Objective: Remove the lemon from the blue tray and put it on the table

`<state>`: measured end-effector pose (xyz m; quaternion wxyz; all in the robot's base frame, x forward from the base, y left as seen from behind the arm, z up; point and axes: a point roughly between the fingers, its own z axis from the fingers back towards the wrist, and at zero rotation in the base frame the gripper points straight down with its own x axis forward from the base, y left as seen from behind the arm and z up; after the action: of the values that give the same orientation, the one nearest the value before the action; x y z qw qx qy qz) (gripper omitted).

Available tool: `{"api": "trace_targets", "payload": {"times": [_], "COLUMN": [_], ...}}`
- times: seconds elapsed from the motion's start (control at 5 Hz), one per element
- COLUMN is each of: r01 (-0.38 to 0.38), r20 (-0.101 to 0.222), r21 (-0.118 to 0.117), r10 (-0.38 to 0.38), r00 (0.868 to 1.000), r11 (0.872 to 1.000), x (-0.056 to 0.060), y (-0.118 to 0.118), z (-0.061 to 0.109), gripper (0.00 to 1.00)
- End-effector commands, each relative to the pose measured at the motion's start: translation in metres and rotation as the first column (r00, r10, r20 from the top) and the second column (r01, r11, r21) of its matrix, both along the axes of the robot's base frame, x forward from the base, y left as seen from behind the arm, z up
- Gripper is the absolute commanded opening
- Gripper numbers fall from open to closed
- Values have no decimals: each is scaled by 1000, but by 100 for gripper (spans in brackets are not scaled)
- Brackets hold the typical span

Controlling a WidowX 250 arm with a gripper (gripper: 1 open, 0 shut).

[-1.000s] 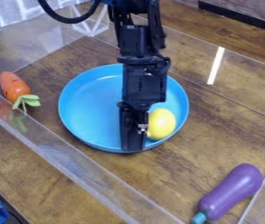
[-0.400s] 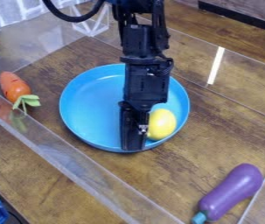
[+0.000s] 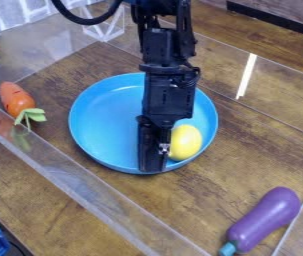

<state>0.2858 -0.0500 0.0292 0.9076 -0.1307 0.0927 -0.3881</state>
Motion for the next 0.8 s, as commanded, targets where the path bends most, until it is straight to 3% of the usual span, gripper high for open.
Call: {"api": "trace_targets", "payload": {"times": [0.0, 0.6], "r01": [34, 60], "r20": [71, 78], "r21": [-7, 0], "r10": [-33, -60], "r00": [997, 995], "r11": [999, 998], "x": [9, 8], "y": [-11, -19], "z": [17, 19], "gripper": [0, 0]}}
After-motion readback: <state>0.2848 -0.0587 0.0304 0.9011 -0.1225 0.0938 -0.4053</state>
